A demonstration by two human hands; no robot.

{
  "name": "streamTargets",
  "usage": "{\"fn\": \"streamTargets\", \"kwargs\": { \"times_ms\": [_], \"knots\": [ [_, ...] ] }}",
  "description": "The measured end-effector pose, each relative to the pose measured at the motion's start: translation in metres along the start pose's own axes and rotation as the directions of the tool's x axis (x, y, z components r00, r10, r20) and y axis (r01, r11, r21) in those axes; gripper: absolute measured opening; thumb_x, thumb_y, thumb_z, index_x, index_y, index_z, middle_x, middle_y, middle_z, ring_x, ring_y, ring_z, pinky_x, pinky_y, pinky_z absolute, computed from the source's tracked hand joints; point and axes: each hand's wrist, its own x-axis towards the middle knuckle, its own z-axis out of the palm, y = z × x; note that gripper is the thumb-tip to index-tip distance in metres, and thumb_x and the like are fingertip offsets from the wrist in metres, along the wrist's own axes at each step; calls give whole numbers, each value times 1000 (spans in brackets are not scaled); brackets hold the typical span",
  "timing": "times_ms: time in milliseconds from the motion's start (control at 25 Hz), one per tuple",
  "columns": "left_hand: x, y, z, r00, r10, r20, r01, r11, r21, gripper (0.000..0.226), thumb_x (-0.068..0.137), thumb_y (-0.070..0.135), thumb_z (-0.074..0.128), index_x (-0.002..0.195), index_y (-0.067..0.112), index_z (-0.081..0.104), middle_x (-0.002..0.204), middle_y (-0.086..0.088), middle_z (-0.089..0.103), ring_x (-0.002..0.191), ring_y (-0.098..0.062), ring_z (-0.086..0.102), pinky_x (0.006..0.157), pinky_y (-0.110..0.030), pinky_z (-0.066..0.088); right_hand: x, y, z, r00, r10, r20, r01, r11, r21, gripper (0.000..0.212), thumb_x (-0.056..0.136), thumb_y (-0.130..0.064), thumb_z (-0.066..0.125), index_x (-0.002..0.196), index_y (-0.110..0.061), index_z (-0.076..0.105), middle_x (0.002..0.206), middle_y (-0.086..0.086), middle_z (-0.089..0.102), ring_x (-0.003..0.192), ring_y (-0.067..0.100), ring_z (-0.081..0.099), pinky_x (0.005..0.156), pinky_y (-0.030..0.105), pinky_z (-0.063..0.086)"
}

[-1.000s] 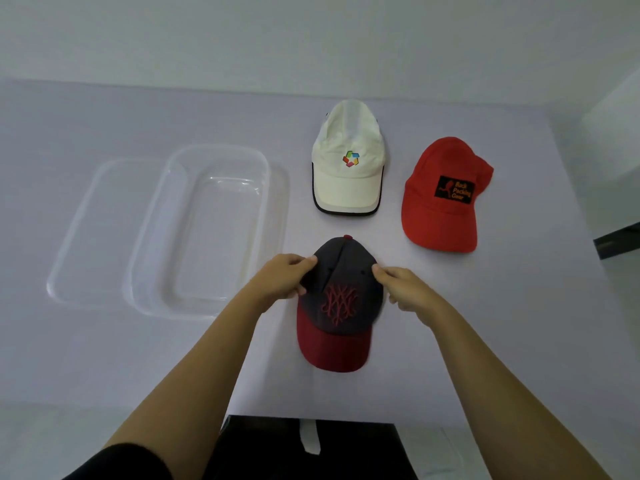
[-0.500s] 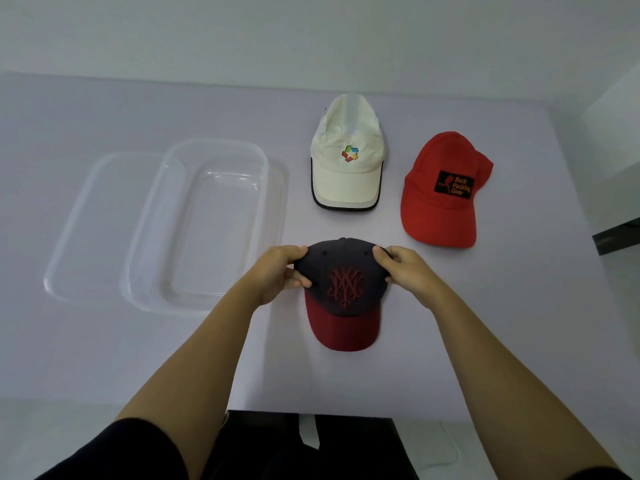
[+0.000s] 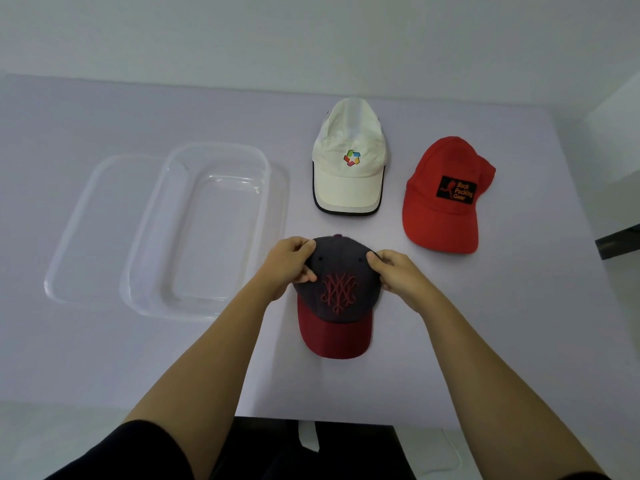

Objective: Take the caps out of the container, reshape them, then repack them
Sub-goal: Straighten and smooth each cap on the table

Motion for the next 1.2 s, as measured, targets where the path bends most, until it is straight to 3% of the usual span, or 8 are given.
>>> {"fn": "streamTargets", "kwargs": {
  "times_ms": [160, 360, 480, 680, 840, 1000, 1080, 1200],
  "knots": [
    [3, -1, -7, 993, 104, -57, -95, 986, 140, 26, 97, 26, 46, 103, 9, 64, 59, -7, 65, 40, -4, 59, 44, -11, 44, 3, -1, -4, 993, -74, -87, 48, 962, -268, 49, 89, -48, 52, 94, 0, 62, 86, 12, 68, 80, 26, 66, 83, 43, 53],
    [-4, -11, -7, 996, 0, -90, 1, 1000, 8, 21, 95, 24, 46, 106, 14, 61, 84, -2, 66, 59, -12, 65, 53, -18, 48, -4, 7, -4, 995, 93, 19, -93, 996, -12, 47, 91, -47, 50, 105, -4, 61, 86, 0, 60, 78, 13, 62, 84, 31, 55],
    [-9, -23, -5, 987, -5, -163, 2, 1000, -18, 20, 92, 23, 48, 103, 13, 61, 87, 0, 63, 62, -15, 61, 58, -23, 46, -10, 16, -1, 993, 96, 72, -104, 989, 108, 40, 94, -41, 46, 111, -7, 58, 88, -2, 56, 80, 11, 58, 84, 26, 52],
    [-12, -25, -1, 992, 66, -108, -60, 996, 60, 21, 97, 25, 44, 87, 14, 60, 71, 0, 58, 58, -11, 56, 60, -24, 47, -13, 21, 5, 999, 15, -30, -10, 991, 133, 27, 96, -33, 45, 85, -11, 54, 76, -2, 49, 71, 8, 52, 74, 20, 49],
    [-11, -20, -4, 961, 176, -214, -134, 971, 198, 27, 99, 22, 39, 86, 7, 57, 63, -5, 58, 57, -13, 54, 62, -26, 47, -11, 21, 3, 995, -28, -98, 39, 993, 108, 29, 96, -34, 46, 82, -10, 53, 74, -1, 51, 72, 11, 52, 83, 29, 53],
    [-8, -16, 0, 951, 184, -247, -124, 963, 239, 29, 98, 21, 40, 93, 1, 61, 62, -6, 60, 58, -14, 57, 71, -35, 50, -6, 19, 7, 988, -23, -152, 33, 997, 65, 27, 94, -35, 49, 95, -11, 60, 85, 0, 61, 79, 14, 61, 91, 39, 52],
    [-12, -9, 1, 950, 203, -237, -124, 943, 310, 31, 98, 21, 41, 102, 0, 62, 75, -8, 65, 65, -16, 62, 73, -32, 49, -10, 17, 10, 985, -30, -168, 31, 1000, 1, 31, 92, -38, 51, 108, -13, 60, 98, -2, 62, 90, 17, 62, 92, 38, 50],
    [-26, 16, 4, 862, 395, -318, -135, 784, 606, 37, 99, 19, 40, 130, 1, 49, 127, -17, 55, 105, -32, 59, 89, -35, 44, -19, 8, 0, 955, -146, -259, 127, 988, -87, 33, 90, -34, 57, 116, -14, 59, 107, -4, 59, 92, 13, 59, 79, 20, 46]
  ]
}}
